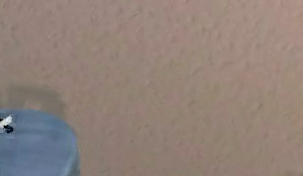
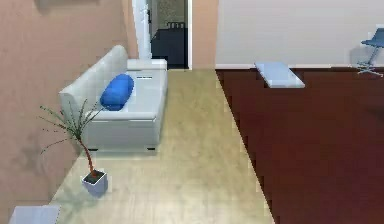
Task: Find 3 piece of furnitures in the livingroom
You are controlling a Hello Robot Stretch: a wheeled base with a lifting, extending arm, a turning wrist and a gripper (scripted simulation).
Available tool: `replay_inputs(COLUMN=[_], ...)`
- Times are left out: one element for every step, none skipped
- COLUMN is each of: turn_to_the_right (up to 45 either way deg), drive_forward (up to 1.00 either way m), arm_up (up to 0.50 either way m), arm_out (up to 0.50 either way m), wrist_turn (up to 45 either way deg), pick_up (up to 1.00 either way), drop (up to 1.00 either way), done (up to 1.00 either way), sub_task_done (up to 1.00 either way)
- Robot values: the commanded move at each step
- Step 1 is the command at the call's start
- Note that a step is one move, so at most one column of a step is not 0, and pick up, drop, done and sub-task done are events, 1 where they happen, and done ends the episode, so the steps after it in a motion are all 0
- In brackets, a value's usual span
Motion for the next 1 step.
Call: replay_inputs(turn_to_the_right=[-45.0], drive_forward=[0.0], arm_up=[0.0], arm_out=[0.0], wrist_turn=[0.0], pick_up=[0.0], drop=[0.0], done=[0.0], sub_task_done=[0.0])
